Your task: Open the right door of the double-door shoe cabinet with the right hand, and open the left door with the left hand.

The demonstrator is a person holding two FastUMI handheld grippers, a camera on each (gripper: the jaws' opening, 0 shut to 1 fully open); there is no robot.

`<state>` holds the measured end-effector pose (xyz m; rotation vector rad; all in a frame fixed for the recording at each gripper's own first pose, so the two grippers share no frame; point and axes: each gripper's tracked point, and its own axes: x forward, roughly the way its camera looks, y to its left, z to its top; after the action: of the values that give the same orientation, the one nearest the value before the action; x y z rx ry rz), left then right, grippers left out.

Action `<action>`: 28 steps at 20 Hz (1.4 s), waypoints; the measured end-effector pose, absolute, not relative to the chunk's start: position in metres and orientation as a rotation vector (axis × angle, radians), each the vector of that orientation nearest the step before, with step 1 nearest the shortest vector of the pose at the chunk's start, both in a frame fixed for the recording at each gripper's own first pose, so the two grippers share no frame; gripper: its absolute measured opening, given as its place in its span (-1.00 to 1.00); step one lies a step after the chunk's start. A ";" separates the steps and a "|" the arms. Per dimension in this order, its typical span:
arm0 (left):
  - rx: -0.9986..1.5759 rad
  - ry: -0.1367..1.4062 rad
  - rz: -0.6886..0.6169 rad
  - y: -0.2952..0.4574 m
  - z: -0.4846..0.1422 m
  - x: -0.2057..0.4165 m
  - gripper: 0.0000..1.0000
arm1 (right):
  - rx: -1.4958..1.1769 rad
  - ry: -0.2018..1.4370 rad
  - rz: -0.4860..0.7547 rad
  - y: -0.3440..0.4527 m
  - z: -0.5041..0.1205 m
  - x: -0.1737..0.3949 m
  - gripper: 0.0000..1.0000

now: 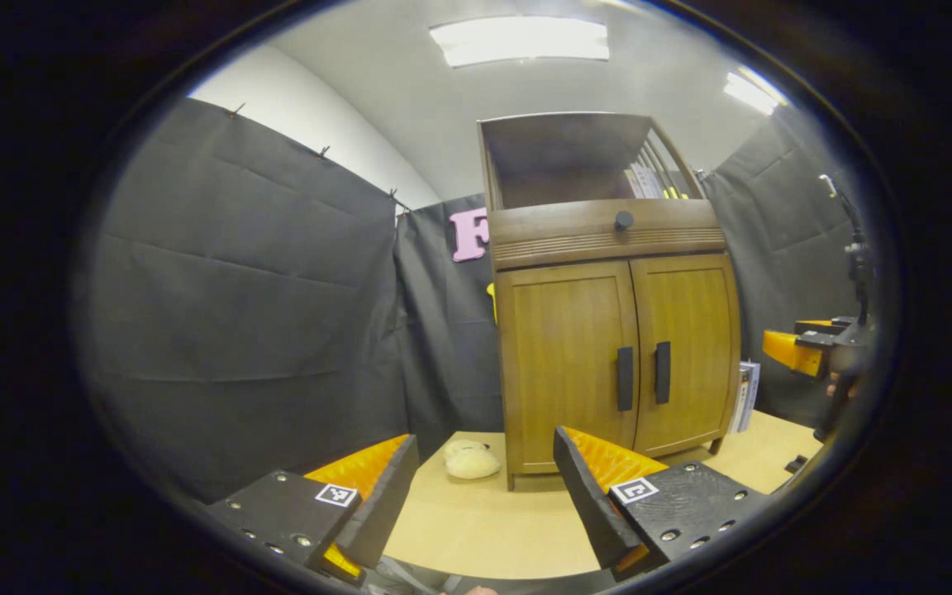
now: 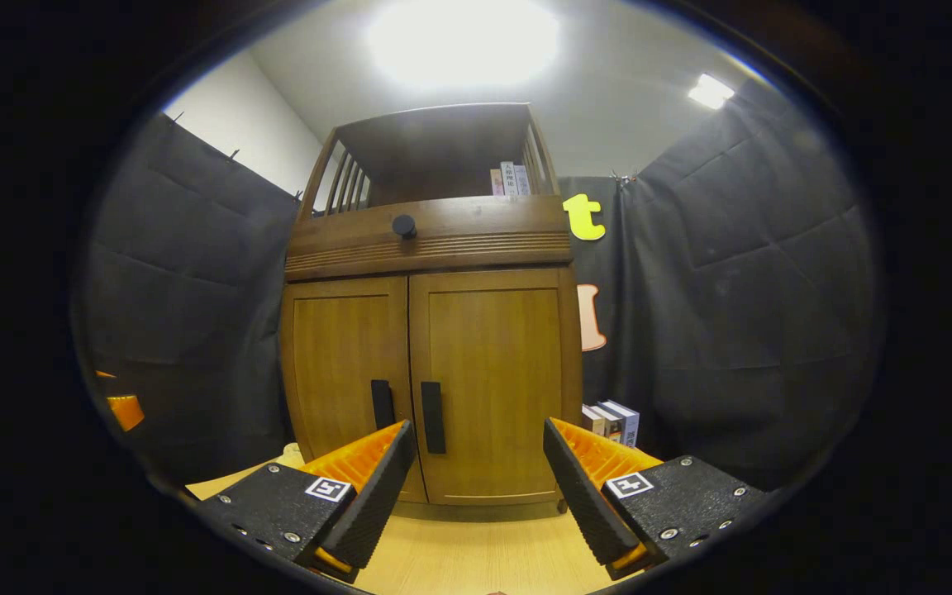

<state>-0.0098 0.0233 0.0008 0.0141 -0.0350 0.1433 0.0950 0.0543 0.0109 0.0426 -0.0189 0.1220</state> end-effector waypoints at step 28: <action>0.050 -0.005 0.389 0.098 -0.011 -0.063 0.89 | 0.052 0.067 0.181 0.133 -0.030 0.262 0.92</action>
<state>-0.0628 0.0979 -0.0108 0.0496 -0.0048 0.3894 0.2624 0.1335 -0.0299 0.0521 0.0666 0.1811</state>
